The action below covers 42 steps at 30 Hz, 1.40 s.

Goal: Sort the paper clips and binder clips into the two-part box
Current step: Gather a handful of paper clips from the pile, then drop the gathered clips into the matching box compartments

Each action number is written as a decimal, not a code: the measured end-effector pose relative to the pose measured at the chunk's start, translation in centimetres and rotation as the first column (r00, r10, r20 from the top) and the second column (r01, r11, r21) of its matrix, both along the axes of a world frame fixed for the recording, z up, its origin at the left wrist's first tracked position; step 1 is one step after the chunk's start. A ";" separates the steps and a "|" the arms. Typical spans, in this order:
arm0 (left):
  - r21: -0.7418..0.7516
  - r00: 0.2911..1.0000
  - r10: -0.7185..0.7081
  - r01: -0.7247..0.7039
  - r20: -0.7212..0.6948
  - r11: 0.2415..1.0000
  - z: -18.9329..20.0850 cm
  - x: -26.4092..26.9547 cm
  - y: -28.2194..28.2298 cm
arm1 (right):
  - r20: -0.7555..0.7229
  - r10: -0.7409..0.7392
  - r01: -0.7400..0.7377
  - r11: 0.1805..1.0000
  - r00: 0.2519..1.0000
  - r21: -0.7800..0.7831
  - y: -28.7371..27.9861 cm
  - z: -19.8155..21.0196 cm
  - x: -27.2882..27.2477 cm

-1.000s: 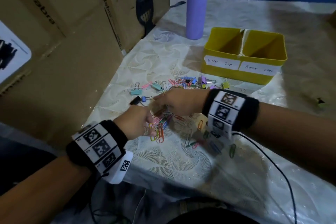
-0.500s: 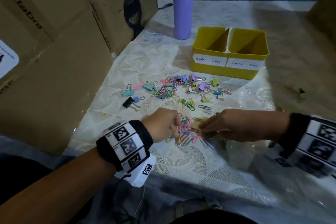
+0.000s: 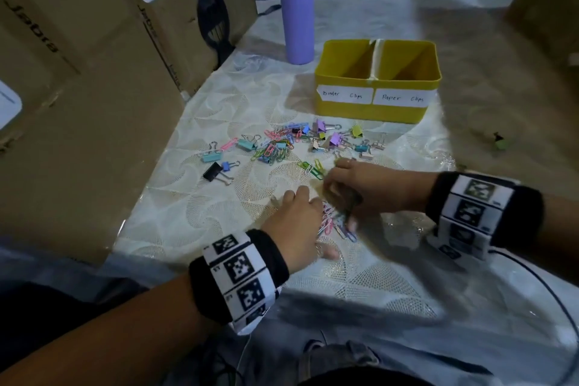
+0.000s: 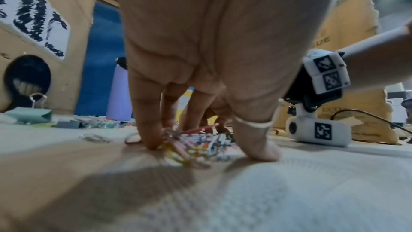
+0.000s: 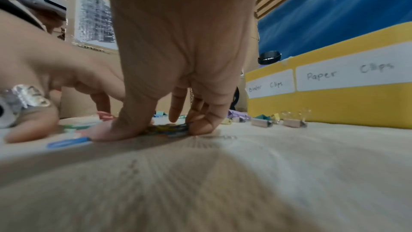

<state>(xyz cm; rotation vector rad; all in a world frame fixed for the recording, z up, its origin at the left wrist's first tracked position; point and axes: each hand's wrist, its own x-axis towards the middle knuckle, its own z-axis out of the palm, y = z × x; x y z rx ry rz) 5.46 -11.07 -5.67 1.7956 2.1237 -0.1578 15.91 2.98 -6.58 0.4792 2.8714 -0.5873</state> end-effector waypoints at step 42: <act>0.437 0.809 -0.161 -0.128 0.565 0.890 7.3 -2.1 25.9 | -0.296 -0.581 0.643 0.743 0.758 0.186 16.7 9.0 2.6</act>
